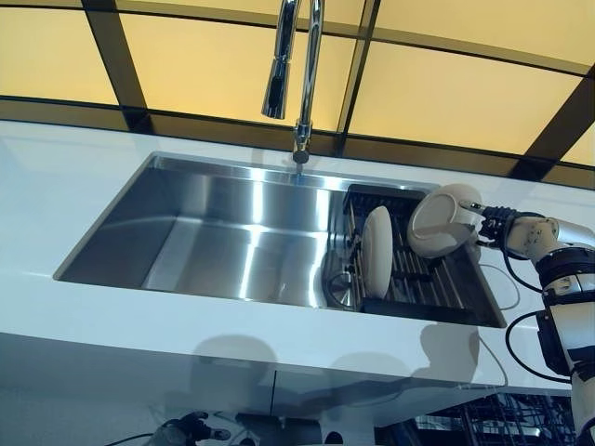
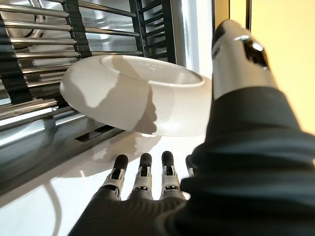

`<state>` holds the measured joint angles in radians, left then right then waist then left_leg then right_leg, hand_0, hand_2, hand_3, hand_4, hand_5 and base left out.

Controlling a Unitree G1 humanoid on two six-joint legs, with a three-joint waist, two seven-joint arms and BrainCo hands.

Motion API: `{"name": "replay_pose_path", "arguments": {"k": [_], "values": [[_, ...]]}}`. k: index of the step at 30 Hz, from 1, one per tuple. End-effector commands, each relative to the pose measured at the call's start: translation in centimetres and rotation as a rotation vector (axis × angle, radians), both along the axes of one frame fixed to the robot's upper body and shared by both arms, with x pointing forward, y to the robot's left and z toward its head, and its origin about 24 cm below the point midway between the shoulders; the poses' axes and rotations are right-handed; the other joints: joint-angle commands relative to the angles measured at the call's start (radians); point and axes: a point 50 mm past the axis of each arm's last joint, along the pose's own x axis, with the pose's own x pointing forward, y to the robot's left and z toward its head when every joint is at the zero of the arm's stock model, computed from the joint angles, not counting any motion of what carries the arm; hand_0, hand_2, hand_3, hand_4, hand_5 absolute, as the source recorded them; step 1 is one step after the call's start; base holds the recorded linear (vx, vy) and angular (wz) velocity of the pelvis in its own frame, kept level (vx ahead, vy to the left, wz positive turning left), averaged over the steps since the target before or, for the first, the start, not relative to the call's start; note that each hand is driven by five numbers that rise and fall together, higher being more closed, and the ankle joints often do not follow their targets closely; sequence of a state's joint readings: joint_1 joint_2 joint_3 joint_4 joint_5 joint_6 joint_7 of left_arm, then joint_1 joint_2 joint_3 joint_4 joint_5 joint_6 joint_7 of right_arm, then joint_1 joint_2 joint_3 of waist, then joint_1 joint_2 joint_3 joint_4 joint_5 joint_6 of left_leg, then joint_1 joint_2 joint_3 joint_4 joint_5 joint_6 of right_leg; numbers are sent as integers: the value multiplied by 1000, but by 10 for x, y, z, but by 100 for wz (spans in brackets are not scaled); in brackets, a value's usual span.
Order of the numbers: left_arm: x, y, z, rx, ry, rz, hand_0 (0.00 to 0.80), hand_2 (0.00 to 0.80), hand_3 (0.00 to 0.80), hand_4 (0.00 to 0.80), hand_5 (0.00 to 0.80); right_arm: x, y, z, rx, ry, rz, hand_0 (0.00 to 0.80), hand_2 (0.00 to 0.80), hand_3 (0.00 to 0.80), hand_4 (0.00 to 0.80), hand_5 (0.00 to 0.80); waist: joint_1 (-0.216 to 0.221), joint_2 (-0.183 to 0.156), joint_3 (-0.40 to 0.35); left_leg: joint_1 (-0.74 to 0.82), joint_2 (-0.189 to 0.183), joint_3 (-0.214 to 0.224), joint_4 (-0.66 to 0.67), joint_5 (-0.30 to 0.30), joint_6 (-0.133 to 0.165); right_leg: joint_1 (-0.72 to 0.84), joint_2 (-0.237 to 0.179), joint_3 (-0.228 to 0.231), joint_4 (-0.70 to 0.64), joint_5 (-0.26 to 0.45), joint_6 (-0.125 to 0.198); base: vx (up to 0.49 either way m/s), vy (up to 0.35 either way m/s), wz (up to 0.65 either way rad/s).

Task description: Take plates into dishwasher

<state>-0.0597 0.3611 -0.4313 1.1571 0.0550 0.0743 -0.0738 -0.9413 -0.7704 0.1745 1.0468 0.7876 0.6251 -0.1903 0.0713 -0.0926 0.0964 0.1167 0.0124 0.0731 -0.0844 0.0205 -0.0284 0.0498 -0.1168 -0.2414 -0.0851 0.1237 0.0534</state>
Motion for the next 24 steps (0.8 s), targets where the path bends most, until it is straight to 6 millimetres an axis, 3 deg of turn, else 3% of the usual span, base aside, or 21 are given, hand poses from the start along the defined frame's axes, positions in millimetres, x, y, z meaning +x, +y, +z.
{"name": "replay_pose_path", "arguments": {"k": [1,24], "values": [[15,-10,1,-2,-28,-68,0,0,0,0,0,13,-1,45,-69,-106,-10,0,0,0,0,0,36,5,18,-11,3,74,-3,-23,7,43,-4,9,54,-71,58,0,0,0],[12,-14,0,-5,-8,-100,0,0,0,0,0,18,0,50,-85,-154,-28,0,0,0,0,0,53,8,27,-20,4,69,-3,-20,5,41,-6,-1,49,-68,59,0,0,0]]}}
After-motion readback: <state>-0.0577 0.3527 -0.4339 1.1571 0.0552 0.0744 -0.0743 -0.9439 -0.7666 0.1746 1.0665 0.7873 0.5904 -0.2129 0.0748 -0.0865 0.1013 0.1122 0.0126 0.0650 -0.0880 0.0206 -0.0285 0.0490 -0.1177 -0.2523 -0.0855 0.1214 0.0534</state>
